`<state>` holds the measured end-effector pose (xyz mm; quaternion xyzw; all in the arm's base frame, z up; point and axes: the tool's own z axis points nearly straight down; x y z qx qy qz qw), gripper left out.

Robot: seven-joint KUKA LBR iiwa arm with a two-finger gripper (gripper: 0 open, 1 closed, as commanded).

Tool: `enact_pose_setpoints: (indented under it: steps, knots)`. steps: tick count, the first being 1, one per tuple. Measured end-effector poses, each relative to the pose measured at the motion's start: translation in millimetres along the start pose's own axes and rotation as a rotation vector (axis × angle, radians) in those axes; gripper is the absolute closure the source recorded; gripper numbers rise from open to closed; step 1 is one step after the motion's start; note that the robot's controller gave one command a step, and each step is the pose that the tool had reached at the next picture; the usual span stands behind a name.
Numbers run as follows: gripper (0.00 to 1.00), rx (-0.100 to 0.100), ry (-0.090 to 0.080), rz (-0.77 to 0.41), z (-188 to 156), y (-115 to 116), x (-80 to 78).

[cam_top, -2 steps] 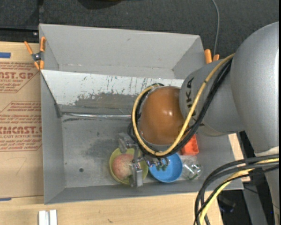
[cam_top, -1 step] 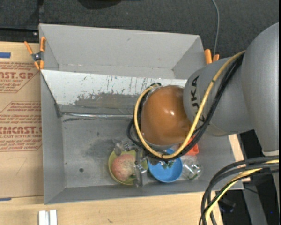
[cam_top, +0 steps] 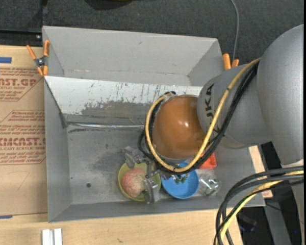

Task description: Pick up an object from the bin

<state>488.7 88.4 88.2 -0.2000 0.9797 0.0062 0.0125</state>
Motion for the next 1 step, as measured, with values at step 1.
enact_pose_setpoints:
  steps: [1]
  knots:
    - [1.00,0.006,0.004,-0.242,2.2,17.4,-7.9]
